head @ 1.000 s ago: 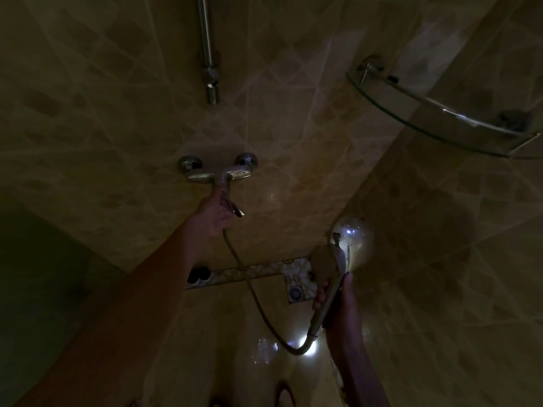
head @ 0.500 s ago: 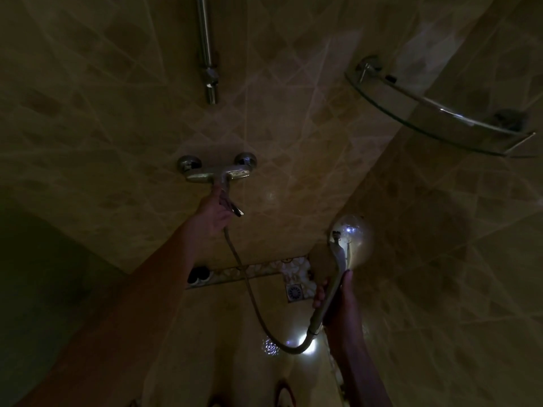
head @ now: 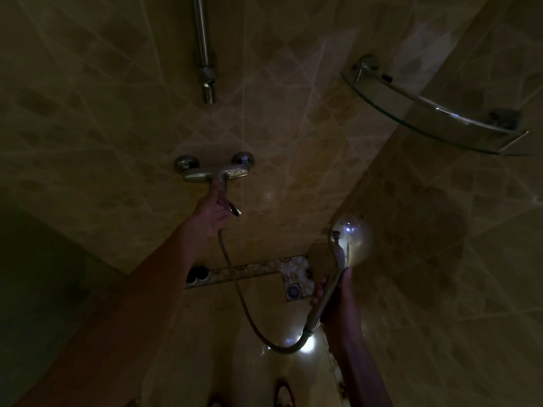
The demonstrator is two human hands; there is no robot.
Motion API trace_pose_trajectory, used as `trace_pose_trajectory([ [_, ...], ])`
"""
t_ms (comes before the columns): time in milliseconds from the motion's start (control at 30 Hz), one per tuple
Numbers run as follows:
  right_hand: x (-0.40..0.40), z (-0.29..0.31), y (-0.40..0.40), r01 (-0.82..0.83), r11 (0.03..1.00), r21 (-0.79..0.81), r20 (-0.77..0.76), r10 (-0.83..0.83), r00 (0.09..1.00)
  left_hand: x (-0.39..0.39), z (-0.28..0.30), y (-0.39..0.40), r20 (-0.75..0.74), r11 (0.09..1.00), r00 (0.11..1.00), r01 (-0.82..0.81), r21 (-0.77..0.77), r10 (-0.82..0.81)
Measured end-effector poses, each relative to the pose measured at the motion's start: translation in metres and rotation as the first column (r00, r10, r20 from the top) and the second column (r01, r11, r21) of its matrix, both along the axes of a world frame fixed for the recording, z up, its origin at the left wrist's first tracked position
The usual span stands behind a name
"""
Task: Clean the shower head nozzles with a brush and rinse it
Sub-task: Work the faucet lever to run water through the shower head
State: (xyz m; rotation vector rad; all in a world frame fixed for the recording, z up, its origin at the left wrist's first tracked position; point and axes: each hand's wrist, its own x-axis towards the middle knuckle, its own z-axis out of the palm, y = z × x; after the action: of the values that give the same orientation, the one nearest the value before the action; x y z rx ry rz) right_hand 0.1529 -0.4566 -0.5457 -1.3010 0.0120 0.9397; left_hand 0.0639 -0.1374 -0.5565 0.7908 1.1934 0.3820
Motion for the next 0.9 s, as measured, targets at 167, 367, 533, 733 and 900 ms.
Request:
trace_pose_trajectory([
  [167, 0.003, -0.002, -0.003, -0.042, 0.997, -0.058, 0.075, 0.046, 0.996, -0.003, -0.003, 0.001, 0.017, 0.999, 1.0, 0.023, 0.041, -0.023],
  [367, 0.004, -0.001, -0.002, -0.065, 0.996, -0.058, 0.09, 0.07, 0.994, 0.0, -0.011, 0.004, 0.017, 0.998, 1.0, 0.019, 0.065, -0.02],
  [533, 0.005, -0.001, -0.001, -0.069, 0.995, -0.07, 0.101, 0.076, 0.992, 0.001, -0.01, 0.004, 0.034, 0.998, 0.999, 0.015, 0.059, -0.017],
  [733, 0.005, 0.0, -0.001, -0.074, 0.995, -0.063, 0.089, 0.079, 0.993, 0.0, -0.01, 0.005, 0.059, 0.998, 0.998, 0.013, 0.068, -0.017],
  [900, 0.005, 0.001, -0.002, -0.059, 0.997, -0.044, 0.068, 0.062, 0.996, 0.0, -0.011, 0.004, 0.03, 0.998, 1.0, -0.007, 0.069, 0.005],
])
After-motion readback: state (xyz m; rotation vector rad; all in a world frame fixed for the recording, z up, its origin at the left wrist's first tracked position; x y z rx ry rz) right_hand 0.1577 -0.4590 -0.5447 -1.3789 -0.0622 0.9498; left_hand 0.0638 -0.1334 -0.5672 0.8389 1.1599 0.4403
